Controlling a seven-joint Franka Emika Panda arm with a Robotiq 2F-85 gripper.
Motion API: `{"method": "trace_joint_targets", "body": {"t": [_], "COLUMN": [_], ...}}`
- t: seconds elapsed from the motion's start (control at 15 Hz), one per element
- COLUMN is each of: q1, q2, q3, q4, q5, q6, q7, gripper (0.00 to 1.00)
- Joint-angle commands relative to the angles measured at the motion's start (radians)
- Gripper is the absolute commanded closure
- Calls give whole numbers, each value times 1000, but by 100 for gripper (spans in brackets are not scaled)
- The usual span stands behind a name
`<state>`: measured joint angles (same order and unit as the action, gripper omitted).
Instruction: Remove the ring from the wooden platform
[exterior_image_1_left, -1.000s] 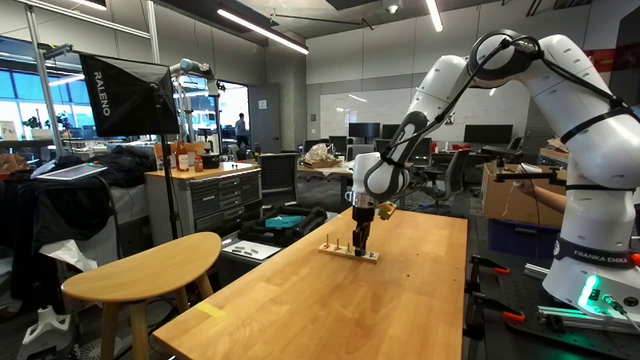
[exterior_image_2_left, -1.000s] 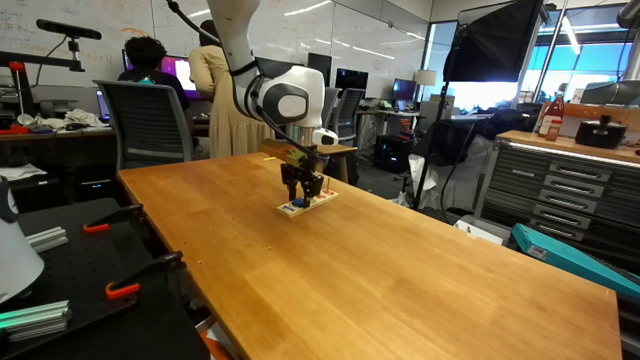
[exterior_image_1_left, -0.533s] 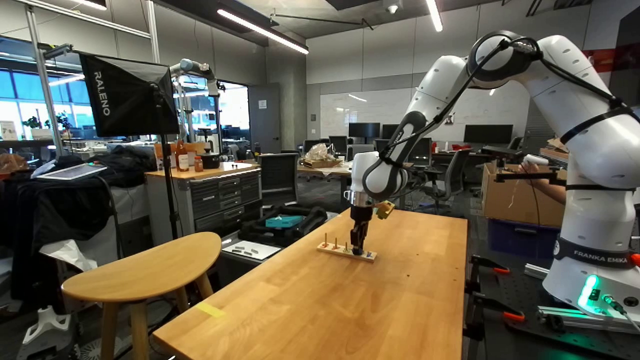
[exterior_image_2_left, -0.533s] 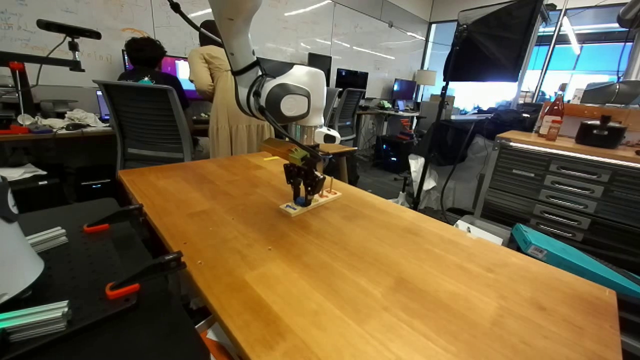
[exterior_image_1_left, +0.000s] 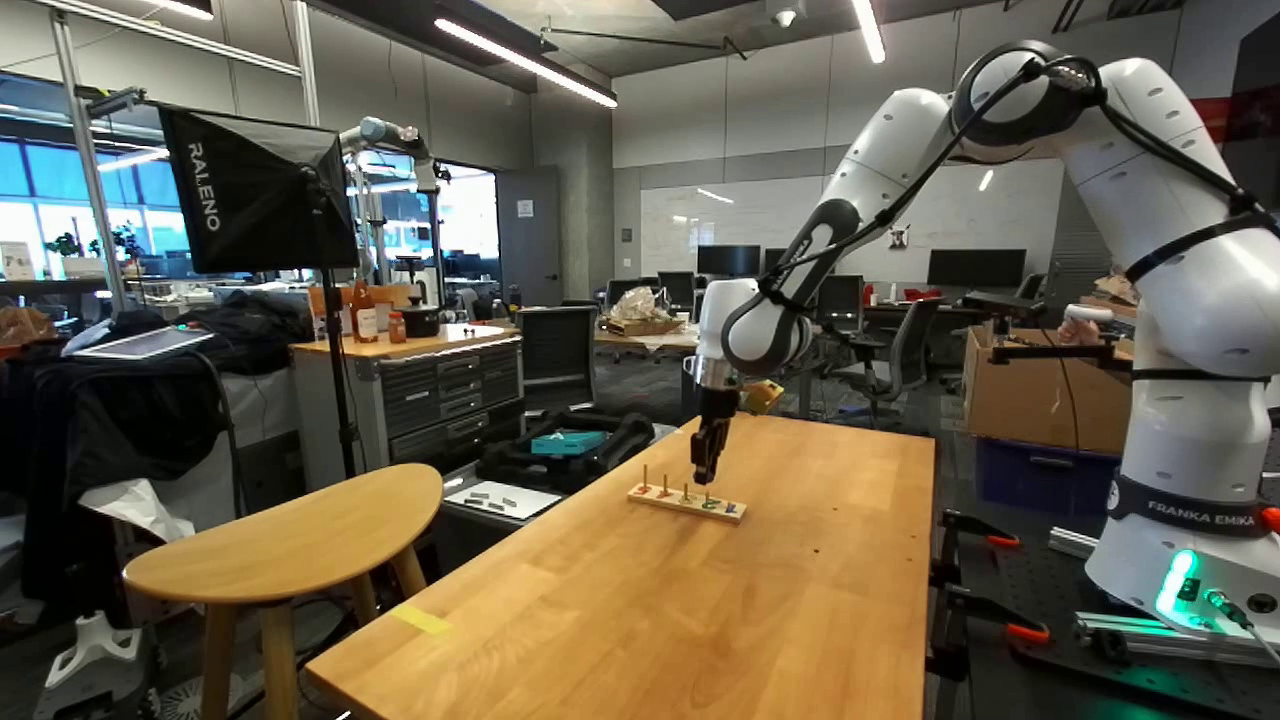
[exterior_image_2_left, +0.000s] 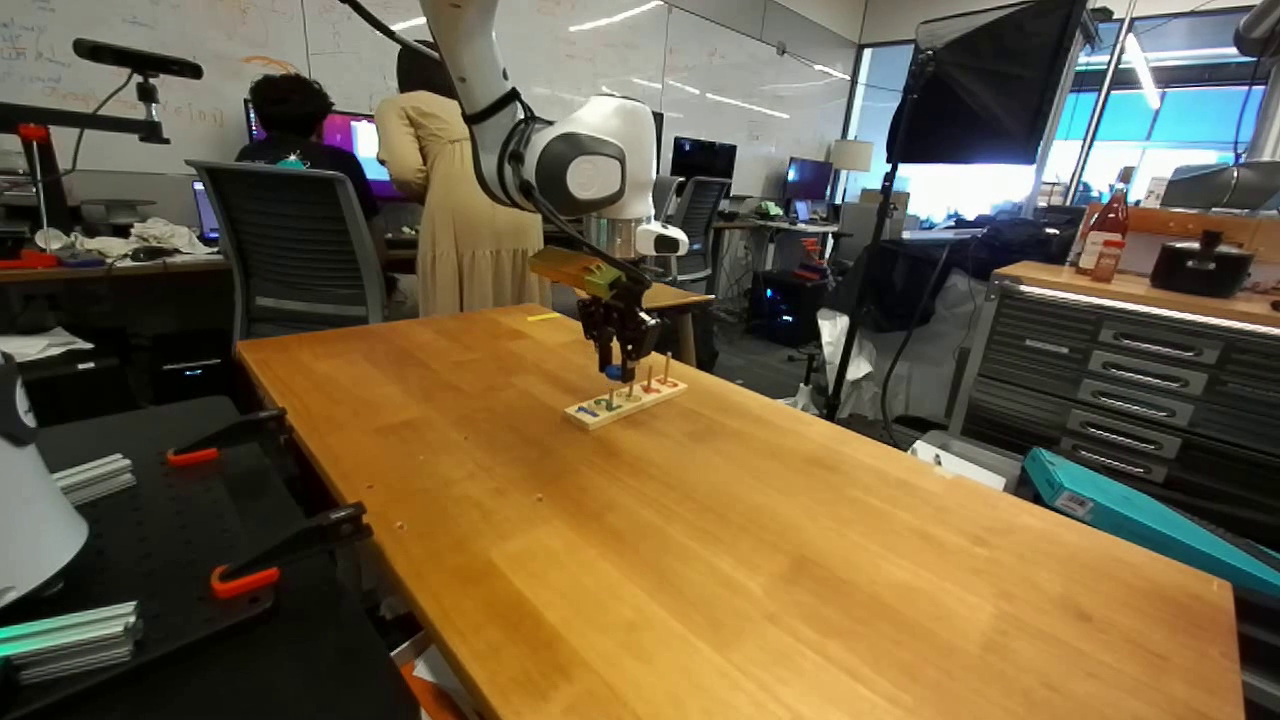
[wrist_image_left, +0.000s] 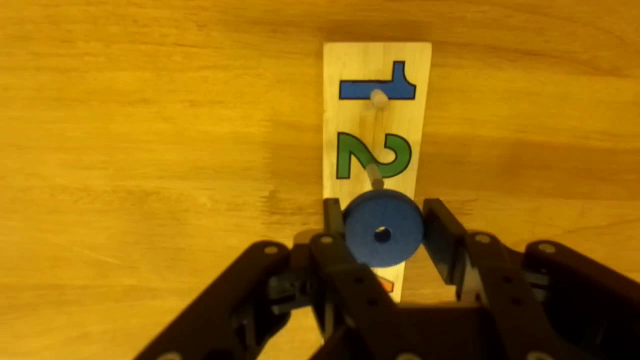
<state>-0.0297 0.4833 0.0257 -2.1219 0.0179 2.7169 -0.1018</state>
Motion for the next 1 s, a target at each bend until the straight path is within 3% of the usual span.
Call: {"method": "trace_joint_targets", "body": {"t": [0.0, 0.33, 0.8, 0.87, 0.93], "q1": [18, -7, -68, -74, -75], "q2": [-38, 43, 199, 205, 180], "q3": [-73, -169, -167, -163, -154], "q4": [29, 99, 190, 199, 200], "q5": [-37, -69, -44, -40, -37], "q6": [-57, -125, -217, -226, -248], "q7": [86, 155, 143, 139, 130], "gripper": [81, 81, 78, 31, 30]}}
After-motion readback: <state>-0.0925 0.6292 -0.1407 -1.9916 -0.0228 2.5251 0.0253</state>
